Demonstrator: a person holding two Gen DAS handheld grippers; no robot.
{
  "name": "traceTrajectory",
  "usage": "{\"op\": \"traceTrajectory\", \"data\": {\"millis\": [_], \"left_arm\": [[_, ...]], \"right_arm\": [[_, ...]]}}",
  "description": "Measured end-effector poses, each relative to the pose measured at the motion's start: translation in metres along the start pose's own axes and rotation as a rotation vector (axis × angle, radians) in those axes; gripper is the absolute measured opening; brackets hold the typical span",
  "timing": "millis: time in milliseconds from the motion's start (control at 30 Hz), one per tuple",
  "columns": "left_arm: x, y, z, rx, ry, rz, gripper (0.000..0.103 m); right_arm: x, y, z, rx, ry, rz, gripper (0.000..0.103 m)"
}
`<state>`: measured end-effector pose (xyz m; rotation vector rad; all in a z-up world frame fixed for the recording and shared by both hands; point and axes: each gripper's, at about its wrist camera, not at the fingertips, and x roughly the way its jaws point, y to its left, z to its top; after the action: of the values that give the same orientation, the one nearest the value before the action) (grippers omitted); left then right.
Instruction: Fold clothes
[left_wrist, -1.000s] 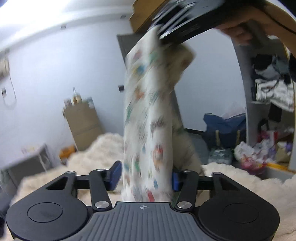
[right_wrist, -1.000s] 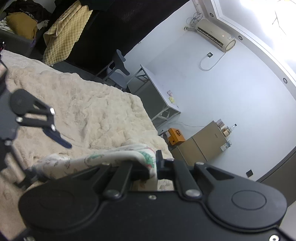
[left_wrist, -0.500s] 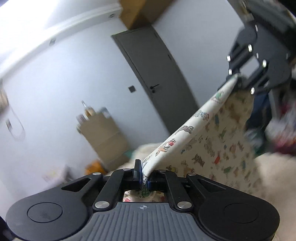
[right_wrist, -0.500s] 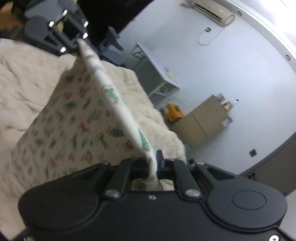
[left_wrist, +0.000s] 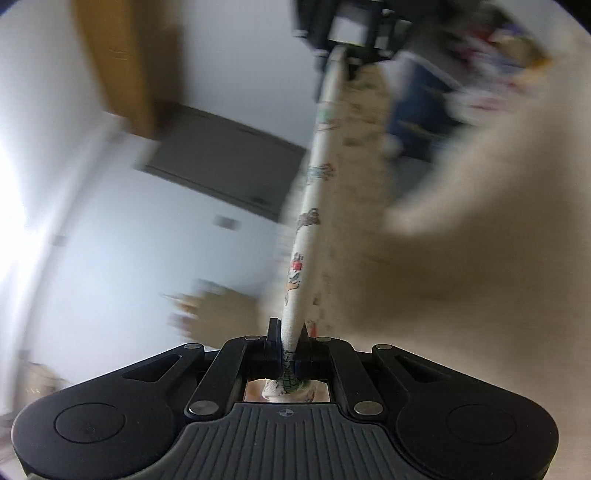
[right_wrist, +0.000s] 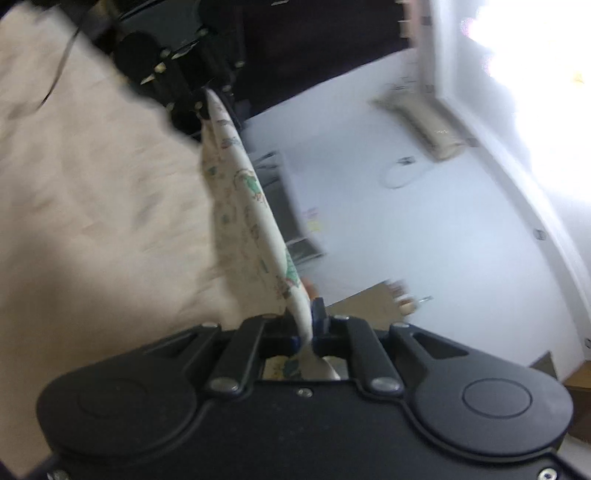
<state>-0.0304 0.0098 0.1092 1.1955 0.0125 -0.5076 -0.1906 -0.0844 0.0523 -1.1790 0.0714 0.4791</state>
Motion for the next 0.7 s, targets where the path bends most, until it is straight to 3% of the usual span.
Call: {"op": "traceTrajectory", "data": {"millis": [100,167,233,267,300,367,533,700], "left_arm": [[-0.009,-0.093,-0.018,-0.060,0.034,-0.137,0.009],[-0.015,-0.105,-0.025,-0.168,0.027,-0.097,0.019],[-0.017,-0.098,-0.029,-0.194,0.013,-0.037,0.060],[-0.018,-0.093,-0.030,-0.188,0.001,0.001,0.067],[-0.019,-0.090,-0.030,-0.187,-0.005,0.011,0.070],[-0.022,-0.088,-0.025,-0.195,-0.003,-0.016,0.069],[-0.012,-0.086,-0.020,-0.337,0.097,-0.089,0.064],[-0.010,-0.091,-0.023,-0.412,0.116,-0.106,0.064]], "right_arm": [[0.000,0.094,-0.034,0.017,0.114,0.147,0.015],[-0.004,0.122,-0.052,0.119,0.150,0.209,0.014],[-0.011,0.133,-0.065,0.255,0.150,0.218,0.023],[-0.014,0.131,-0.069,0.296,0.152,0.181,0.035],[-0.015,0.129,-0.070,0.306,0.148,0.158,0.041],[-0.019,0.126,-0.075,0.333,0.115,0.089,0.055],[-0.014,0.125,-0.087,0.413,0.088,0.097,0.055],[-0.009,0.120,-0.093,0.445,0.094,0.110,0.055]]}}
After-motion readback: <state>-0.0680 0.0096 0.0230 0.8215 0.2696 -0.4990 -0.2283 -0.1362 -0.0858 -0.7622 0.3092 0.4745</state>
